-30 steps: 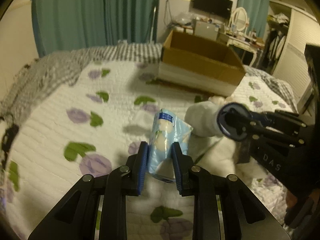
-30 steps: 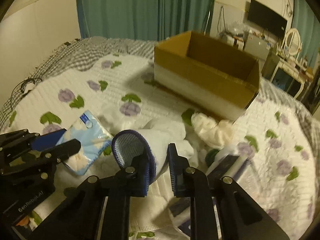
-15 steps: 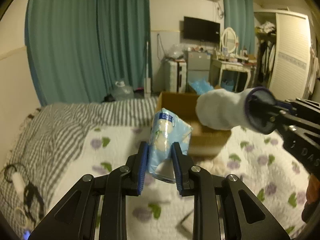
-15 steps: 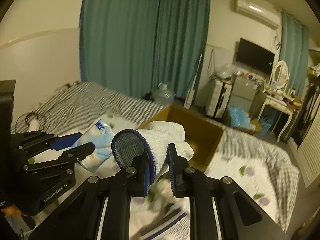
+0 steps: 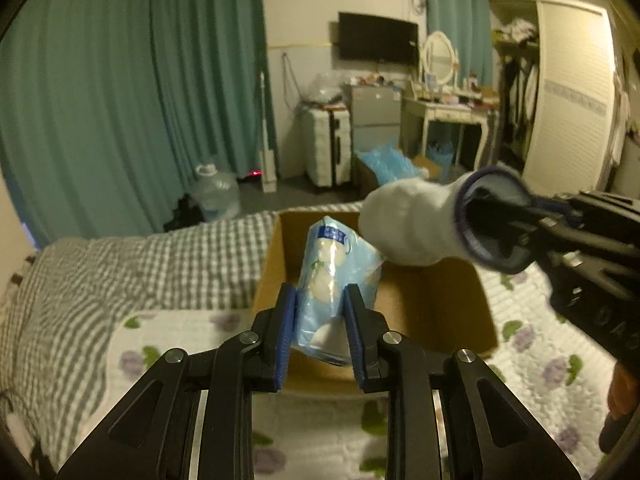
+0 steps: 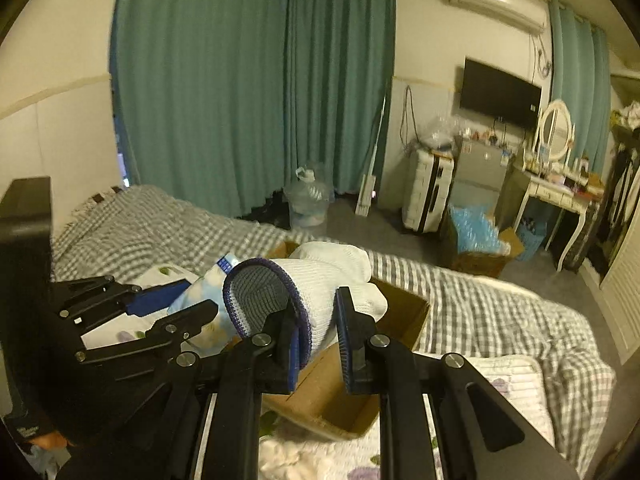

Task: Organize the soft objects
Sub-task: 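Carry the blue pack with the left tool while the right tool carries the sock into the box, then open both tools over the box and withdraw them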

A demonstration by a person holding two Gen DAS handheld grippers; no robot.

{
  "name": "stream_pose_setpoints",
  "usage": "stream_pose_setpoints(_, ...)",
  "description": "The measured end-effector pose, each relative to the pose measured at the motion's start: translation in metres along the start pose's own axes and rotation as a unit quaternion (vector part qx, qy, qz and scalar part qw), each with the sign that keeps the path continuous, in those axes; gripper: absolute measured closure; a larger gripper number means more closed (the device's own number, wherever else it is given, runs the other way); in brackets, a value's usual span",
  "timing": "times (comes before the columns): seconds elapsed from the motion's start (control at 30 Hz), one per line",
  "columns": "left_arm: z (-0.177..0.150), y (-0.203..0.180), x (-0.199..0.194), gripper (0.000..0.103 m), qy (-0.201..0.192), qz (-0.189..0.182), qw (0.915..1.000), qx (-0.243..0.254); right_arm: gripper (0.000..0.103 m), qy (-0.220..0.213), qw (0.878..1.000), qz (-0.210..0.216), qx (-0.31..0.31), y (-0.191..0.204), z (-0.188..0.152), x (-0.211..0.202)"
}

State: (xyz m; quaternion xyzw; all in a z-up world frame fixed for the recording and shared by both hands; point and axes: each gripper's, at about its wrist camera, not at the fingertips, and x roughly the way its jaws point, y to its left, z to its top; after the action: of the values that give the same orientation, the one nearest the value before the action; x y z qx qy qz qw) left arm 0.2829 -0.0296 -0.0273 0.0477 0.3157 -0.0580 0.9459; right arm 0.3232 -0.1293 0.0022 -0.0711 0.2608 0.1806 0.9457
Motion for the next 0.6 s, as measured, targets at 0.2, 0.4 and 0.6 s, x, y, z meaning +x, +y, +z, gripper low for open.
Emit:
stream_pose_setpoints(0.2, -0.005, 0.002, 0.049, 0.073, 0.023, 0.009, 0.9997, 0.007, 0.088, 0.047, 0.999, 0.001, 0.018, -0.026, -0.019, 0.076)
stream_pose_setpoints(0.4, -0.004, -0.001, 0.063, 0.043, 0.031, 0.02, 0.9993, 0.008, 0.084, 0.077, 0.997, 0.002, 0.033, -0.043, -0.037, 0.116)
stream_pose_setpoints(0.6, 0.007, 0.006, 0.034, 0.022, -0.002, 0.034, 0.9994, 0.009, 0.043, 0.062, 0.996, -0.029, 0.052, -0.056, -0.033, 0.102)
